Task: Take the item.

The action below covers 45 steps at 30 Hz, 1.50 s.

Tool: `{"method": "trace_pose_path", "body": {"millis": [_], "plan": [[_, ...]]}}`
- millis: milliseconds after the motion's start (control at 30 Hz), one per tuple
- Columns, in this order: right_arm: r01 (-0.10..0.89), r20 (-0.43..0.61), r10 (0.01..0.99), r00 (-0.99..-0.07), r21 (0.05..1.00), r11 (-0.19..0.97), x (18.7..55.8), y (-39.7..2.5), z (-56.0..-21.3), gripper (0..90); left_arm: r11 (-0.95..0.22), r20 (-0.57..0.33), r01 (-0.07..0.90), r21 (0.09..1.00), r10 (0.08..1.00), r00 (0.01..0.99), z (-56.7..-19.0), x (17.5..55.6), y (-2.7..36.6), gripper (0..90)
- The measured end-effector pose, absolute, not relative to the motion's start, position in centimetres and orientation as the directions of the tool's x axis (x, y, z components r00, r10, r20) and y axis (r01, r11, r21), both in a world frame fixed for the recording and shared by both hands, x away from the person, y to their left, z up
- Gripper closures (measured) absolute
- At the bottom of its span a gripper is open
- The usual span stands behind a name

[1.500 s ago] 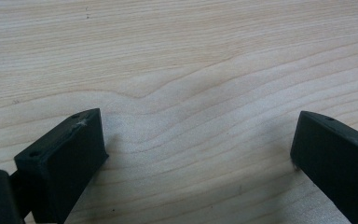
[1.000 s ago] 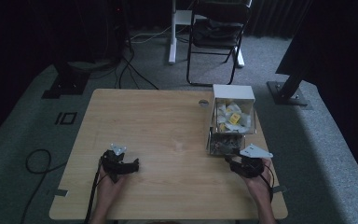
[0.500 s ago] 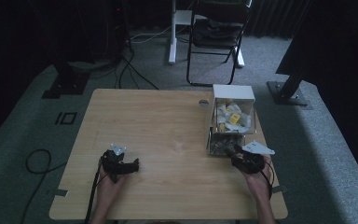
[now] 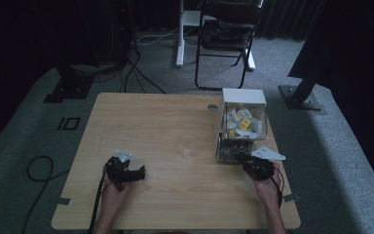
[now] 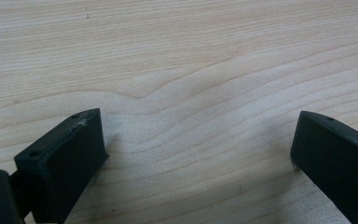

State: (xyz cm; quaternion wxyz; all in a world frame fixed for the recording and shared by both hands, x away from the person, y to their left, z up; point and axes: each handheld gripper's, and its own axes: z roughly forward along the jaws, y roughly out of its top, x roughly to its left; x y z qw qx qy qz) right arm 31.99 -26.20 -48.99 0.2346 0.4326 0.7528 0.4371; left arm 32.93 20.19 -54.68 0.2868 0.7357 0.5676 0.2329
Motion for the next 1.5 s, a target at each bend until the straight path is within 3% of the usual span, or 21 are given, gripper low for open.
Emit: {"method": "trace_pose_path", "body": {"millis": [1500], "plan": [[0.377,-0.011,0.844,-0.536,0.891,0.251,30.7,-25.4,-46.2,82.0,-0.191,0.017,0.702,0.686,0.969,0.247,-54.7,32.9,20.2,3.6]]}}
